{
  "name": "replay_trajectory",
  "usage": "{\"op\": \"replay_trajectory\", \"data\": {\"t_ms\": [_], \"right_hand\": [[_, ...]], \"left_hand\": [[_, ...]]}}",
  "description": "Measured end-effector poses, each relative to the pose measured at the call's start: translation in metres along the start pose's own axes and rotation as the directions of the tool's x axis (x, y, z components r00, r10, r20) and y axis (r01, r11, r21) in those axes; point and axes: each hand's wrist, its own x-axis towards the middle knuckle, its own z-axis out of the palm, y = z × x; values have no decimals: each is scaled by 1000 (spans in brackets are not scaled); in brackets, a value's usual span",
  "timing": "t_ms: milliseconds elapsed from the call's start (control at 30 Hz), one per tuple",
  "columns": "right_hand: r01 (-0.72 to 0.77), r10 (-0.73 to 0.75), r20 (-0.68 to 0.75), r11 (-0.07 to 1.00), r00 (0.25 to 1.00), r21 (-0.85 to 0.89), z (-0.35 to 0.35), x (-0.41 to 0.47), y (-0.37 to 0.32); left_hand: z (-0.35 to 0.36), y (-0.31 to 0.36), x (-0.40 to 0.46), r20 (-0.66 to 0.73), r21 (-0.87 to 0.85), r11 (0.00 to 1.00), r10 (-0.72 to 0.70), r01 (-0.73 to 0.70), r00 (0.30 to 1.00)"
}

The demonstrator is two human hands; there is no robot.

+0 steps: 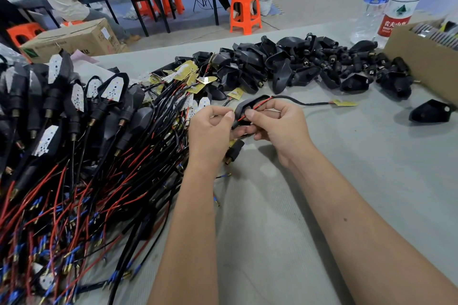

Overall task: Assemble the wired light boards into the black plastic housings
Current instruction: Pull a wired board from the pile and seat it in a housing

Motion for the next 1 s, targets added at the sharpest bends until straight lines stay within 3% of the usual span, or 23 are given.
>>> {"op": "replay_trajectory", "data": {"t_ms": [200, 300, 367, 433, 533, 600, 667, 767, 900, 1000], "right_hand": [[-16, 8, -78, 995, 997, -96, 0, 4, 4], [-32, 28, -68, 998, 997, -52, -2, 7, 2], [-31, 27, -107, 999, 994, -32, -3, 8, 2], [-43, 16, -231, 993, 973, -112, -4, 8, 3], [-149, 74, -329, 967, 941, -209, -5, 7, 3], [-225, 186, -271, 967, 944, -120, -2, 8, 0], [-275, 287, -93, 953, 953, 125, 0, 8, -4], [-302, 285, 100, 905, 953, 299, -4, 6, -6], [-205, 181, 96, 857, 979, 473, -8, 7, -6], [-194, 201, 44, 836, 979, 513, -9, 10, -6]], "left_hand": [[-4, 2, -1, 125, 89, 996, 11, -22, 992], [-4, 2, -1, 124, 161, 986, 14, -34, 992], [-2, 0, -2, 42, 85, 996, -29, 25, 999], [-1, 0, -2, -41, -4, 998, -63, 63, 997], [-1, 3, 0, -88, -186, 980, -96, 78, 992], [1, 7, -1, -25, -295, 949, -128, 115, 991], [4, 10, -2, 86, -351, 919, -158, 178, 984], [6, 13, -4, 216, -333, 915, -163, 230, 963], [-8, 13, -6, 359, -97, 962, -204, 254, 911], [-24, 15, -4, 375, -12, 963, -245, 269, 894]]}}
